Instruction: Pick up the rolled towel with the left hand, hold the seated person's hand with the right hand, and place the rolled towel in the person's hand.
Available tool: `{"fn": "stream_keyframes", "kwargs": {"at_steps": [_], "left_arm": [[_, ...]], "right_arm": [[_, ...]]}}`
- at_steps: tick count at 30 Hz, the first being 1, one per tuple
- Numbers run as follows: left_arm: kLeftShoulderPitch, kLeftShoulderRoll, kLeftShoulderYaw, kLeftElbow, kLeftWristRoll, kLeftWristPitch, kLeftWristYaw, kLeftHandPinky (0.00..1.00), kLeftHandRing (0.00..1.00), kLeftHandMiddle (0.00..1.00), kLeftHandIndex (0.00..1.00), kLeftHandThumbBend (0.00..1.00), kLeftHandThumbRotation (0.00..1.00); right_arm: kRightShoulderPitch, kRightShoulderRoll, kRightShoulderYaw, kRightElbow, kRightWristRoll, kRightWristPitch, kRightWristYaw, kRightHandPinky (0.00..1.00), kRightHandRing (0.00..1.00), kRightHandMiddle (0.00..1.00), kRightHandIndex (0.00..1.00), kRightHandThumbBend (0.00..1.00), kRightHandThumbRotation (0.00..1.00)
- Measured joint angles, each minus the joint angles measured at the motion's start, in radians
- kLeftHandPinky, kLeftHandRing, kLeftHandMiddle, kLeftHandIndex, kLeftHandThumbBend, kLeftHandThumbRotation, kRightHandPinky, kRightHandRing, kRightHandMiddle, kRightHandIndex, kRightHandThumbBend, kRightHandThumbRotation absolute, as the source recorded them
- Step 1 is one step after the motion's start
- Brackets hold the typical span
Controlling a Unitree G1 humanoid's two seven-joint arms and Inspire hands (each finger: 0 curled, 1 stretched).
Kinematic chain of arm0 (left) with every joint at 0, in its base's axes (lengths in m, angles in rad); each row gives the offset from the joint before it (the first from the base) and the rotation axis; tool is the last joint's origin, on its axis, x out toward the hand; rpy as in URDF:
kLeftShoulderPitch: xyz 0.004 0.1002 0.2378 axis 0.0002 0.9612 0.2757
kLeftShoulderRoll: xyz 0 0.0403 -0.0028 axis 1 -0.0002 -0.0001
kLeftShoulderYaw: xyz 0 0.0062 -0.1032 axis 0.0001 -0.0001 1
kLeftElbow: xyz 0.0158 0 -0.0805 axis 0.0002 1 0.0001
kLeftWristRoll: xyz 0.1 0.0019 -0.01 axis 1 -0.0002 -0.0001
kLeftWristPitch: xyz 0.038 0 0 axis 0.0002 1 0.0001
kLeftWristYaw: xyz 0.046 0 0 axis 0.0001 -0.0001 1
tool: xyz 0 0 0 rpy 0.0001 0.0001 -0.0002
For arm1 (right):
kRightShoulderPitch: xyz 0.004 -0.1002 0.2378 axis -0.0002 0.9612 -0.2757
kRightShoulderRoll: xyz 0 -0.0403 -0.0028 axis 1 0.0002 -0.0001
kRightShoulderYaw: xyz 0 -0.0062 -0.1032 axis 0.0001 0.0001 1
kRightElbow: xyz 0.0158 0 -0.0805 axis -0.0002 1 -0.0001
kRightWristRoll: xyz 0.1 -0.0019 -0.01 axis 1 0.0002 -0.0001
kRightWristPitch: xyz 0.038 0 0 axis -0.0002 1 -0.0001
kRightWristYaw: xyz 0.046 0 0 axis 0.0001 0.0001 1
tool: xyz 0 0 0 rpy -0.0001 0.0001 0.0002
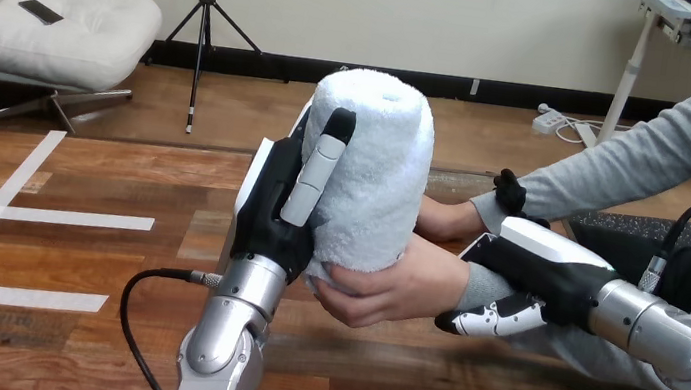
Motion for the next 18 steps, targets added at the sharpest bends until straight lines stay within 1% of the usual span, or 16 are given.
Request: {"fn": "stream_keyframes", "kwargs": {"at_steps": [5,7,8,11,14,16,18], "left_arm": [[0.016,0.000,0.000,-0.013,-0.002,0.000,-0.013,0.91,0.95,0.97,0.97,1.00,0.88],[0.023,0.000,0.000,-0.019,-0.006,0.001,-0.019,0.94,0.95,0.97,0.98,1.00,0.90],[0.026,-0.001,0.000,-0.021,-0.007,0.001,-0.022,0.94,0.95,0.97,0.98,1.00,0.91],[0.035,-0.001,0.000,-0.028,-0.011,0.003,-0.028,0.95,0.95,0.97,0.97,1.00,0.92],[0.042,-0.001,0.000,-0.037,-0.013,0.007,-0.028,0.95,0.96,0.97,0.97,1.00,0.94],[0.044,-0.001,-0.001,-0.040,-0.014,0.007,-0.029,0.96,0.96,0.97,0.97,1.00,0.95],[0.046,0.000,-0.001,-0.044,-0.015,0.008,-0.030,0.96,0.96,0.97,0.97,1.00,0.95]], "right_arm": [[0.000,0.002,0.000,-0.002,0.000,0.020,0.003,0.27,0.31,0.38,0.42,0.69,0.44],[0.000,0.003,0.000,-0.004,0.000,0.032,0.006,0.29,0.33,0.40,0.46,0.76,0.46],[0.000,0.003,0.000,-0.004,0.001,0.035,0.006,0.29,0.33,0.40,0.47,0.78,0.46],[0.000,0.003,0.000,-0.005,0.002,0.041,0.010,0.32,0.38,0.45,0.52,0.83,0.49],[0.000,0.003,0.000,-0.009,0.009,0.047,0.021,0.38,0.44,0.51,0.56,0.88,0.51],[0.000,0.003,-0.001,-0.013,0.016,0.051,0.031,0.44,0.51,0.57,0.61,0.92,0.53],[0.000,0.003,-0.002,-0.021,0.023,0.058,0.041,0.47,0.54,0.60,0.63,0.94,0.54]]}}
